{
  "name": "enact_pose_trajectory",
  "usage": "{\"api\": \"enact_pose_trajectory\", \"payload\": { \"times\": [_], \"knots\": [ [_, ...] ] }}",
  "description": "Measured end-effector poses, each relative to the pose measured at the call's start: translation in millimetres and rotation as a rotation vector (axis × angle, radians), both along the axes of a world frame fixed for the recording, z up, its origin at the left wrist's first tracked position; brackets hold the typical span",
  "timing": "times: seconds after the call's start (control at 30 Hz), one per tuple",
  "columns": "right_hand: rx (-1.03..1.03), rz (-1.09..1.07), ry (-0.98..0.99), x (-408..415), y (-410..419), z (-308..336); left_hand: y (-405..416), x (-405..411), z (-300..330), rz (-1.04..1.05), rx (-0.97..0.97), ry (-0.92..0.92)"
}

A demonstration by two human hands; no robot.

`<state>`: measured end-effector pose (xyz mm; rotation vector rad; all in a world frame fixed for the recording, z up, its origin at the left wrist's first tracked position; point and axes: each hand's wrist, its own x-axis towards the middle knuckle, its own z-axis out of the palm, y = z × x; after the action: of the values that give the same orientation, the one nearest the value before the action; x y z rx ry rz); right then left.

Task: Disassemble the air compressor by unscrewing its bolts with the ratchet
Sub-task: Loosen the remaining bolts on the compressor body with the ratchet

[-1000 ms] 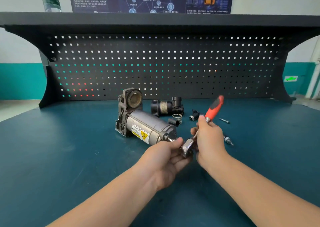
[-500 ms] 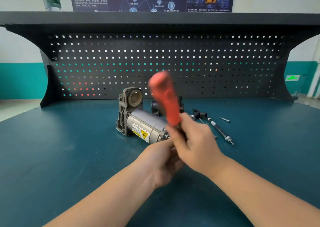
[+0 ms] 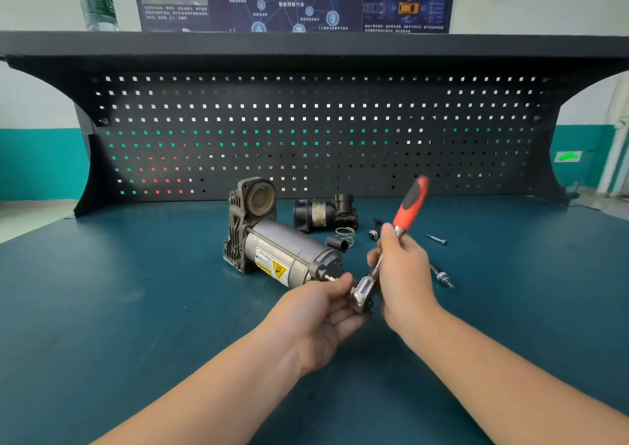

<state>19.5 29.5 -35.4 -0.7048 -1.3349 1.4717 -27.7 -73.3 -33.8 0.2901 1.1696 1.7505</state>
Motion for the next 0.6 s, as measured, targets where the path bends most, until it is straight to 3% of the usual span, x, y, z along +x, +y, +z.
{"api": "enact_pose_trajectory", "payload": {
  "times": [0.1, 0.2, 0.3, 0.6],
  "knots": [
    [-0.478, 0.087, 0.037, -5, 7, -5, -1, 0, 0, -0.007, -0.007, 0.009],
    [-0.492, 0.083, 0.024, -8, 8, -7, -1, -1, -1, -0.001, -0.007, 0.015],
    [-0.111, 0.015, 0.052, -3, 1, -1, 0, -1, -3, -0.004, 0.0, 0.021],
    [1.58, -0.145, 0.037, 16, -23, 2, -3, 3, -3, 0.007, 0.075, 0.035]
  ]
}}
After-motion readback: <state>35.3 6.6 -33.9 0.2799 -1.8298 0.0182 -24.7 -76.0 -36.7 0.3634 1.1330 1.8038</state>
